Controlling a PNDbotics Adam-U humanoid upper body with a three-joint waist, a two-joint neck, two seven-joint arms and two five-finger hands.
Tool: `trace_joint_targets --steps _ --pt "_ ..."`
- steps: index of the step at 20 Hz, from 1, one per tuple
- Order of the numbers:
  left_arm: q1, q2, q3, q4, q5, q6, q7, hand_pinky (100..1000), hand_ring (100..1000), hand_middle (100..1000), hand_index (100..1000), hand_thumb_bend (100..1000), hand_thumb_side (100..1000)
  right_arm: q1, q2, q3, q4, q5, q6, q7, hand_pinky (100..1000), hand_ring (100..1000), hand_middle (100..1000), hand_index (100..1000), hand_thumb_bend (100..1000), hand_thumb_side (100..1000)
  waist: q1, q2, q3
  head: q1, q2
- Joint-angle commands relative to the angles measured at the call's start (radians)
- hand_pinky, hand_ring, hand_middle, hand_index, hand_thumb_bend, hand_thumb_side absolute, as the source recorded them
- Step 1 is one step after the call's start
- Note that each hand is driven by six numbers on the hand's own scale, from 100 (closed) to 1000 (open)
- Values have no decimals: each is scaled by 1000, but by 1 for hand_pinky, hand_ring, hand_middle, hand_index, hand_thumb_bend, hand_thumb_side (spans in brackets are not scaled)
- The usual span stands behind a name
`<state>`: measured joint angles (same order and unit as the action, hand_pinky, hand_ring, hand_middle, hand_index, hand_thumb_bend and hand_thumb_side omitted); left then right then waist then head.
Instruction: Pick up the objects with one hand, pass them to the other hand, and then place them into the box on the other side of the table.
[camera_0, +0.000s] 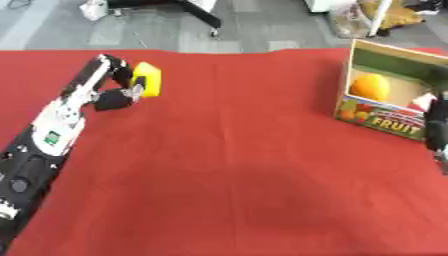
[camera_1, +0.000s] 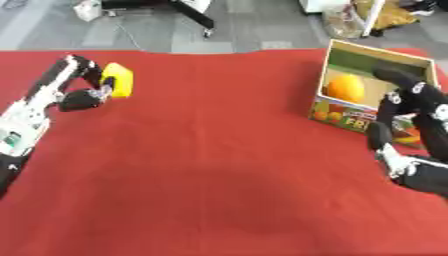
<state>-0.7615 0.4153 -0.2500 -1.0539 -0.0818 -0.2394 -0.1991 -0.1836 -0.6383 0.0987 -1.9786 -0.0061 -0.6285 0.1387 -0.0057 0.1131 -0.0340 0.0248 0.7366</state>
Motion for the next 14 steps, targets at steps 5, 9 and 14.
trace_joint_targets --steps 5,9,14 --pt "29 -5 -126 -197 394 80 -154 615 455 350 444 100 437 -209 -122 105 -21 18 -136 70 139 296 283 914 100 325 -10 -18 5 -5 -2" --pt "50 -7 -192 -290 509 135 -191 617 456 351 445 100 454 -305 -132 179 -21 75 -141 78 121 298 291 922 175 359 -8 -17 12 -14 1" --pt "69 7 -263 -395 600 196 -225 619 457 352 447 100 465 -370 -123 215 -21 184 -118 73 106 293 298 931 229 366 -9 -14 18 -20 5"
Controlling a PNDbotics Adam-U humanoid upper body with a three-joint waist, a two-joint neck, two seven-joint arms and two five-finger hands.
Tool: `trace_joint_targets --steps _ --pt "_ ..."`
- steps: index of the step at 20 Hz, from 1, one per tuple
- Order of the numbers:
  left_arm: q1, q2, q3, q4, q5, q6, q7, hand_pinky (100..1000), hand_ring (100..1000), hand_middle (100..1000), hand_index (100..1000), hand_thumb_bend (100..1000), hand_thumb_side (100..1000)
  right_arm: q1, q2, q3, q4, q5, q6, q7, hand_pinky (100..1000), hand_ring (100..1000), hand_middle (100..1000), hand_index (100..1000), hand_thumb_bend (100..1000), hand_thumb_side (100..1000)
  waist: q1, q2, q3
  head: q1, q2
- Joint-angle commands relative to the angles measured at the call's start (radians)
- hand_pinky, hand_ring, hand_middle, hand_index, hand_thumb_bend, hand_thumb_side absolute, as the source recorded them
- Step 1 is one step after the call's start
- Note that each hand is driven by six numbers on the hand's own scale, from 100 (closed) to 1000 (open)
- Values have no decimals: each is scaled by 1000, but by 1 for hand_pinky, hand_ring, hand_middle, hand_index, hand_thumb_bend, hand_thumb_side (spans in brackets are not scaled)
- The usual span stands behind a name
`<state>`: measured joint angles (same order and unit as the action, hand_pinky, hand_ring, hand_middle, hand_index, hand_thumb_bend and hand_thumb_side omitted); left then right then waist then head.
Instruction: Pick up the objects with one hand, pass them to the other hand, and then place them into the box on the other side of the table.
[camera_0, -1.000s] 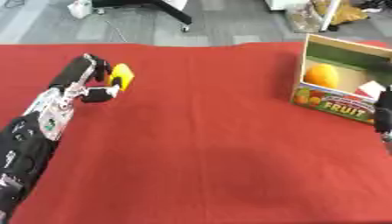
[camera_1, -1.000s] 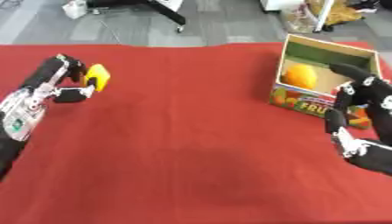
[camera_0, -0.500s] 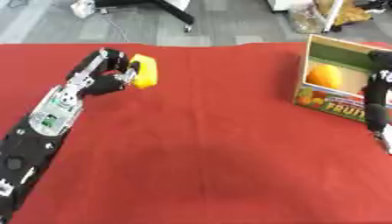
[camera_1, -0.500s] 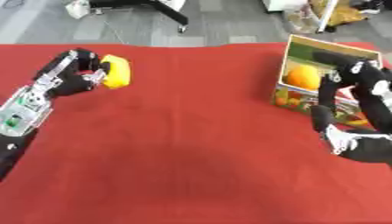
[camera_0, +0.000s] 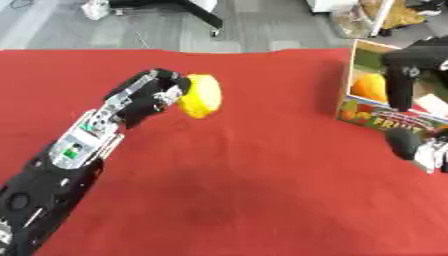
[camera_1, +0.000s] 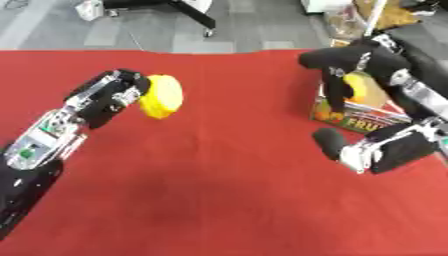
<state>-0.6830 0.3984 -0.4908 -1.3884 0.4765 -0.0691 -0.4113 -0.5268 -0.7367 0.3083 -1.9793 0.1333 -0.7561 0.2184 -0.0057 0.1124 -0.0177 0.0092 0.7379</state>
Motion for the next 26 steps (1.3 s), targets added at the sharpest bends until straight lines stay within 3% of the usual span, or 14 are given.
trace_joint_targets --steps 1,6,12,18,26 --pt "-8 24 -32 -79 55 36 -18 620 458 353 447 100 467 -36 -22 11 -21 62 16 -14 100 286 285 931 240 371 -9 -12 3 -5 5" --pt "-4 27 -60 -142 103 73 -31 622 459 353 448 100 472 -66 -14 38 -21 122 27 -51 100 274 247 931 271 381 -11 -10 6 -9 7" --pt "-15 18 -78 -191 135 96 -37 623 460 354 449 100 472 -117 -2 69 -21 150 -14 -64 100 240 246 925 342 390 -10 -9 7 -15 8" --pt "-23 19 -92 -213 140 116 -41 623 460 354 449 100 470 -136 7 88 -21 190 -39 -74 100 230 221 812 365 382 -9 -10 9 -19 6" --pt "-39 28 -112 -211 133 128 -56 624 462 354 450 100 467 -163 23 120 -21 210 -66 4 100 210 206 743 346 407 -8 -9 14 -27 8"
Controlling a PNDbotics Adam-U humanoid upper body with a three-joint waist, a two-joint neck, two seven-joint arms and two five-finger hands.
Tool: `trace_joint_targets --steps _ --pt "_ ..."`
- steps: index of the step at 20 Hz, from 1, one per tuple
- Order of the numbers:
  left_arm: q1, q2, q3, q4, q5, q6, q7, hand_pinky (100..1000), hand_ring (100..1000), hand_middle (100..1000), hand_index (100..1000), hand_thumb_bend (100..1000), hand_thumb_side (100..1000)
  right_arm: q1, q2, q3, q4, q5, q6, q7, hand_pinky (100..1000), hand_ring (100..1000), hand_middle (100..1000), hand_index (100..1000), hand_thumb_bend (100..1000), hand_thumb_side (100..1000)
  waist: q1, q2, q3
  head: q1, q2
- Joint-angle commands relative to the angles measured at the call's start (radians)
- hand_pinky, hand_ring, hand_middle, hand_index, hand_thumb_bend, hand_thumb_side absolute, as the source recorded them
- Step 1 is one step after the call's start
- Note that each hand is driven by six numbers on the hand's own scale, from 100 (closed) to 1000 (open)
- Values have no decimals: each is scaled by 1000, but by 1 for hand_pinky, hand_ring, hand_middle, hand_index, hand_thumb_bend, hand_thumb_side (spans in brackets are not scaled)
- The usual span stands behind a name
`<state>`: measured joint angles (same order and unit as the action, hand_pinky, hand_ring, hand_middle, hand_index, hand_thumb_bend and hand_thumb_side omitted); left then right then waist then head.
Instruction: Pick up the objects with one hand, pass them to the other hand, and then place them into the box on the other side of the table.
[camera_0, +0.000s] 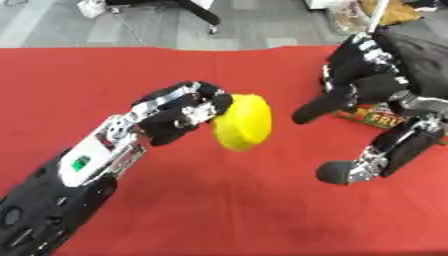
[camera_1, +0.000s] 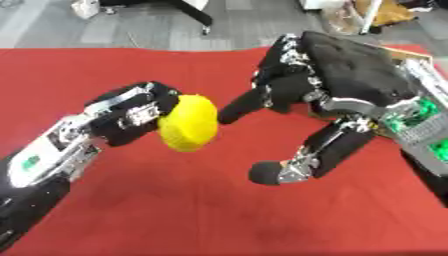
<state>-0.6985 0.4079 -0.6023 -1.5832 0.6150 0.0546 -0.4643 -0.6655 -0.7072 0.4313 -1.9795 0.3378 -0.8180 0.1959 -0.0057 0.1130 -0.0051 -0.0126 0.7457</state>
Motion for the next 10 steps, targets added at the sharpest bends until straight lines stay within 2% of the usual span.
trace_joint_targets --steps 1,10 --pt "-26 18 -2 -17 -7 6 -4 624 462 354 450 100 466 -29 -5 -2 -20 6 -5 40 100 212 209 742 350 415 -8 -9 2 -6 0" --pt "-41 11 -18 -16 -31 10 -18 626 463 354 449 100 463 -62 -1 6 -20 25 -18 139 132 222 232 782 340 419 -8 -9 6 -9 -1"
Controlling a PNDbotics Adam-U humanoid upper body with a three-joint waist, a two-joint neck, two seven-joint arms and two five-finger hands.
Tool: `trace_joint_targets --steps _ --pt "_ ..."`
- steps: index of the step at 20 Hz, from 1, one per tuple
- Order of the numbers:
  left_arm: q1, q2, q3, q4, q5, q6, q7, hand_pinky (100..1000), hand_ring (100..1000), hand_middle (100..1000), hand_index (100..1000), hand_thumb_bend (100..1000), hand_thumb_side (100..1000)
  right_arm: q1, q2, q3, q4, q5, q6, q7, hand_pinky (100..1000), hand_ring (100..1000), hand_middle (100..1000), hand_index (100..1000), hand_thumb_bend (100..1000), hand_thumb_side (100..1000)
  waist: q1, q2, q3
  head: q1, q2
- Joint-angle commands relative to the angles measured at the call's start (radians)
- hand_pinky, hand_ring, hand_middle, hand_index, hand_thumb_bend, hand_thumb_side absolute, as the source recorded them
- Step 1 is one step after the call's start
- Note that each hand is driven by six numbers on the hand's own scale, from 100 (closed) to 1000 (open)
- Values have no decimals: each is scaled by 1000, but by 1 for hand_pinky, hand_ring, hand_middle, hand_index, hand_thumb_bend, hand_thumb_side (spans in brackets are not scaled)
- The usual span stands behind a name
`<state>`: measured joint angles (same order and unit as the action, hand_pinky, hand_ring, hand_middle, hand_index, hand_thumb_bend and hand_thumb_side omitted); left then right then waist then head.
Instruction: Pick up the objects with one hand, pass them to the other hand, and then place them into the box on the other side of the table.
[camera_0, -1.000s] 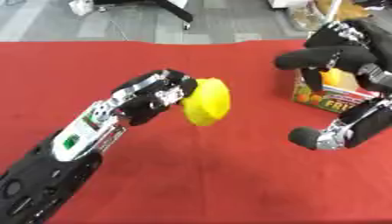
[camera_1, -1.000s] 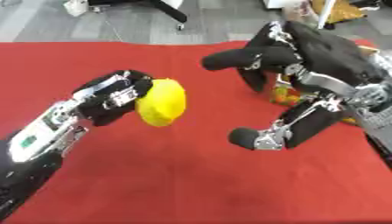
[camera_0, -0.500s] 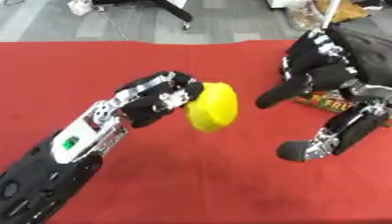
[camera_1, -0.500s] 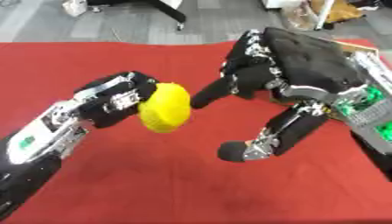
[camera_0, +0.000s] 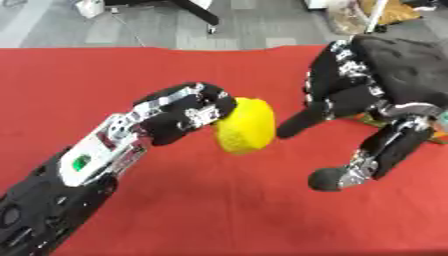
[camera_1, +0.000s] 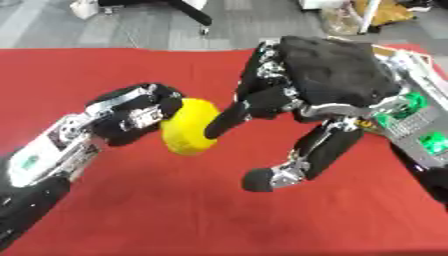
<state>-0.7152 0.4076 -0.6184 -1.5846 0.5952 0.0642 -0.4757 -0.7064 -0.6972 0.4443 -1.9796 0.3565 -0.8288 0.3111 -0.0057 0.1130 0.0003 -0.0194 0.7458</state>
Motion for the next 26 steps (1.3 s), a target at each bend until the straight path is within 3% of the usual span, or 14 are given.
trace_joint_targets --steps 1,5,10,12,19,26 --pt "-25 12 -6 -12 -16 1 -11 626 463 354 449 100 463 -24 -11 -7 -20 8 -11 32 138 226 237 799 345 412 -7 -9 1 -3 -2" --pt "-35 12 -30 1 -39 6 -35 626 464 354 449 100 460 -44 -10 -11 -20 51 -52 47 171 247 261 830 397 405 -7 -9 1 -3 -3" --pt "-57 14 -63 14 -58 17 -78 628 465 354 450 100 461 -81 -6 11 -20 174 -77 14 219 273 286 838 478 400 -7 -8 3 -4 -6" --pt "-63 14 -71 18 -59 21 -92 628 466 353 450 100 461 -92 -3 24 -20 235 -78 -22 237 284 296 839 513 392 -7 -8 3 -3 -7" --pt "-78 1 -84 27 -46 32 -105 629 467 355 451 100 468 -97 14 79 -20 477 -78 -190 255 297 306 837 503 390 -9 -6 6 -5 -7" --pt "-86 -13 -97 19 58 68 -87 634 470 360 456 100 500 -83 22 101 -20 653 -78 -340 273 305 311 830 500 380 -12 -10 5 -5 -11"
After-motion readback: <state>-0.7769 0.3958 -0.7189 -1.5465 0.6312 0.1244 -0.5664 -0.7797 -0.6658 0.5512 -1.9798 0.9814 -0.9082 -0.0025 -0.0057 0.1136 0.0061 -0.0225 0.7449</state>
